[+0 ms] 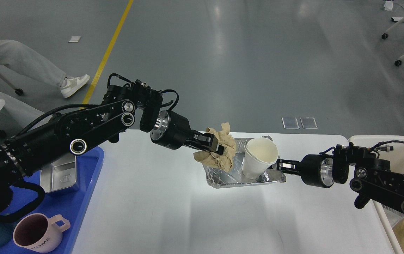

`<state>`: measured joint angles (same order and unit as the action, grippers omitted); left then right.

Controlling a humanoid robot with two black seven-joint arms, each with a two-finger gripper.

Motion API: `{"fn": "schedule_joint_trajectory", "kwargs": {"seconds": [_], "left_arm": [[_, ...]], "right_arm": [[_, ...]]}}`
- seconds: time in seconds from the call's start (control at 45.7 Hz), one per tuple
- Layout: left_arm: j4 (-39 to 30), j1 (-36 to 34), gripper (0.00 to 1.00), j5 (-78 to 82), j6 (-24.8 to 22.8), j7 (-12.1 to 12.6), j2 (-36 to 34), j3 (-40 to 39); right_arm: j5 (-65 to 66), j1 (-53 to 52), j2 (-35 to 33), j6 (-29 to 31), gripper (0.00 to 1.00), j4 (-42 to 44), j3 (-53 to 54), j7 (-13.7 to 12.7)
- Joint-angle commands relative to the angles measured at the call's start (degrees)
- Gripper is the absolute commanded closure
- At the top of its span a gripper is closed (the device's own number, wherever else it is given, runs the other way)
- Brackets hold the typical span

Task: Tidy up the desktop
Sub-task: 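Lower the crumpled paper into the foil tray and release it, then lift the foil tray with the right gripper and tip it into the white bin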

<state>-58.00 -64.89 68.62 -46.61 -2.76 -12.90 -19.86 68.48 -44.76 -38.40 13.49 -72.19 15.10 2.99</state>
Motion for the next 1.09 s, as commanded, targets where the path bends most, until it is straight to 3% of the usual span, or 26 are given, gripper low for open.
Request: {"fn": "schedule_joint_trajectory", "kwargs": {"seconds": [0.0, 0.635, 0.854, 1.073], "left_arm": [[1.8, 0.3, 0.86, 0.0, 1.9, -0.1, 1.6, 1.1], [4.7, 2.0, 0.28, -0.4, 6.3, 1.3, 5.0, 1.3], [4.7, 1.6, 0.21, -1.4, 8.5, 1.1, 3.9, -0.4], [4.7, 1.7, 0.18, -4.7, 10.0, 1.2, 0.8, -7.0]], "right_arm": [[0.0, -0.1, -0.2, 0.0, 1.0, -0.1, 0.1, 0.0], [-0.1, -0.1, -0.6, -0.2, 1.0, -0.1, 0.2, -0.1], [-4.5, 0.8, -2.3, -1.2, 1.0, 0.6, 2.4, -0.6], [-10.0, 3.0, -7.1, -4.2, 1.0, 3.2, 4.6, -1.1]]}}
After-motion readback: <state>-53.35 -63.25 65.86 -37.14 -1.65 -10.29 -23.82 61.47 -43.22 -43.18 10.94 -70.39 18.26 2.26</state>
